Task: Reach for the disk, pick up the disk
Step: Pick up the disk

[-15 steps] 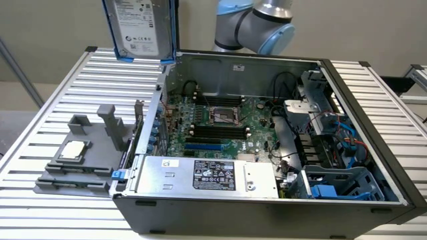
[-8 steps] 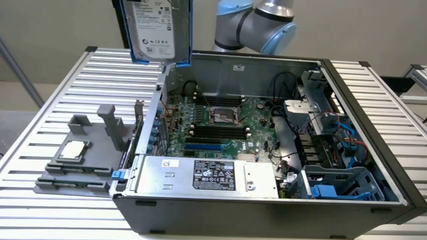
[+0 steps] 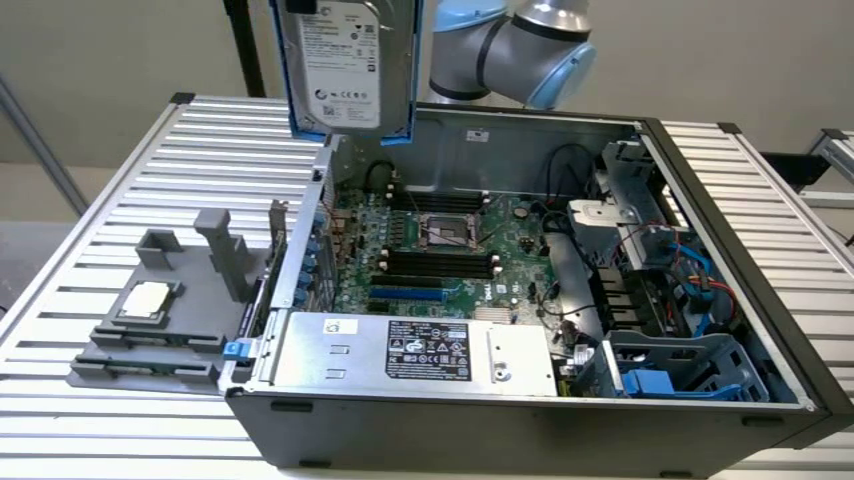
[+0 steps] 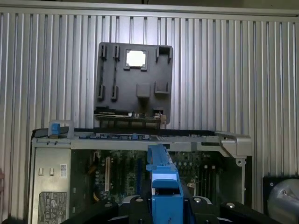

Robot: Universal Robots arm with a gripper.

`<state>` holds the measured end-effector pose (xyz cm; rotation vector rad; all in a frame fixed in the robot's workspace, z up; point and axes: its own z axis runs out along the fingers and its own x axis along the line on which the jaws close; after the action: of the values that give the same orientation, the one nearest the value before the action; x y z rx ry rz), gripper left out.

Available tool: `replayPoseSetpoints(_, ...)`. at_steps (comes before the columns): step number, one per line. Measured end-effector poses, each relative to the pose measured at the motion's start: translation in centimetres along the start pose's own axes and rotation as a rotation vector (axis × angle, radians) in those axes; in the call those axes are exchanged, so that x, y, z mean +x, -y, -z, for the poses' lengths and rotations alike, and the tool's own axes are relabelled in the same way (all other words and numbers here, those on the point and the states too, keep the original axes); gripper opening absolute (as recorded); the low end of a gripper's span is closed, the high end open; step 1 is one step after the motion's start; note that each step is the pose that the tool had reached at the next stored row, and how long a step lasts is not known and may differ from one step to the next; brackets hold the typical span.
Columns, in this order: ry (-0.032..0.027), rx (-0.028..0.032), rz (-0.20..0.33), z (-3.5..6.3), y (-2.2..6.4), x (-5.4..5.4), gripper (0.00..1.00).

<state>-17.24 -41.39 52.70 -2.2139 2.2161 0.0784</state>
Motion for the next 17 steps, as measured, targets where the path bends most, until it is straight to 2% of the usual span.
replayPoseSetpoints(7,0.0000,-0.0001,0.000,0.10,2.62,1.5,0.33)
replayPoseSetpoints(17,-0.0001,0.0000,0.000,0.24,7.14,3.1,0.33)
